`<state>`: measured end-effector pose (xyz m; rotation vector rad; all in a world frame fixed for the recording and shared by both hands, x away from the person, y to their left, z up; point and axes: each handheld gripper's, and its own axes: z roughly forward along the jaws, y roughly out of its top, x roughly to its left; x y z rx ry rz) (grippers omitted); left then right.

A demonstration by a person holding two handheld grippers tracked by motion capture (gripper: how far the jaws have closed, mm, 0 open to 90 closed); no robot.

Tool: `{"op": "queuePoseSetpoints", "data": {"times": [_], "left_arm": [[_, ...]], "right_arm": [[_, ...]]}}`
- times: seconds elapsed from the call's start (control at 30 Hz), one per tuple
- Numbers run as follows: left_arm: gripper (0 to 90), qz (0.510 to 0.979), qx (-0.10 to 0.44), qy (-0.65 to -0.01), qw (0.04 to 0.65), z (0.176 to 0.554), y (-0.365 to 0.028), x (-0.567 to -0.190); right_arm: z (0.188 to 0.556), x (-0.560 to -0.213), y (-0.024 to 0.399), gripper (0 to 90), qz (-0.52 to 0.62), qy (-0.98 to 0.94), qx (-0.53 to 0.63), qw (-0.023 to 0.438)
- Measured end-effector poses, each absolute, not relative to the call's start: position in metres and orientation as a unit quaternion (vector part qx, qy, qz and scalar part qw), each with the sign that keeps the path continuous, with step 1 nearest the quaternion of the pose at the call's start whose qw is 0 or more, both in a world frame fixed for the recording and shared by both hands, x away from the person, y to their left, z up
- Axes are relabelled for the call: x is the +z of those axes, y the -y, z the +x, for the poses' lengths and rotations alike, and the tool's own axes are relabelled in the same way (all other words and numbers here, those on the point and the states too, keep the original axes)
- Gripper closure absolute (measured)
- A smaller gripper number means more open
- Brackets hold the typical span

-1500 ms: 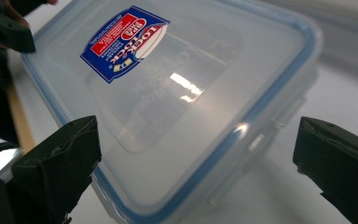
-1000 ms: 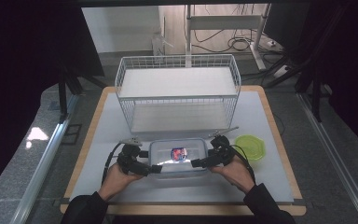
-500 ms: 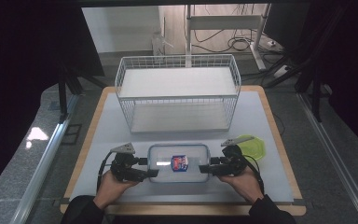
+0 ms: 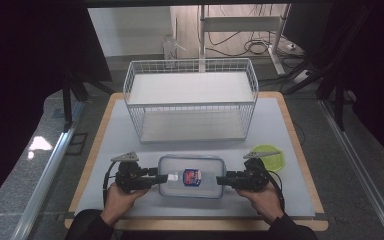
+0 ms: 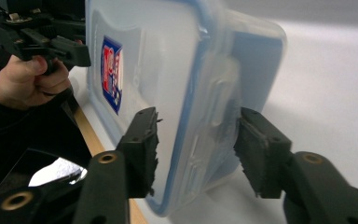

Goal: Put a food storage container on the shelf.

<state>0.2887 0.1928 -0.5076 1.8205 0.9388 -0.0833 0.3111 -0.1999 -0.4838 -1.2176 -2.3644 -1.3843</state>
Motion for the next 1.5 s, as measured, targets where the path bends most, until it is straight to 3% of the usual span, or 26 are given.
{"op": "queuePoseSetpoints", "data": {"times": [0.43, 1.5], "left_arm": [[51.5, 0.751, -0.027, -0.400, 0.525, 0.288, -0.193, -0.502], [51.9, 0.744, 0.046, -0.376, 0.551, 0.315, -0.205, -0.416]], "right_arm": [[0.312, -0.475, 0.196, 51.1, -0.399, 0.787, -0.469, 0.044], [0.351, -0.396, 0.184, 50.3, -0.358, 0.777, -0.517, 0.005]]}}
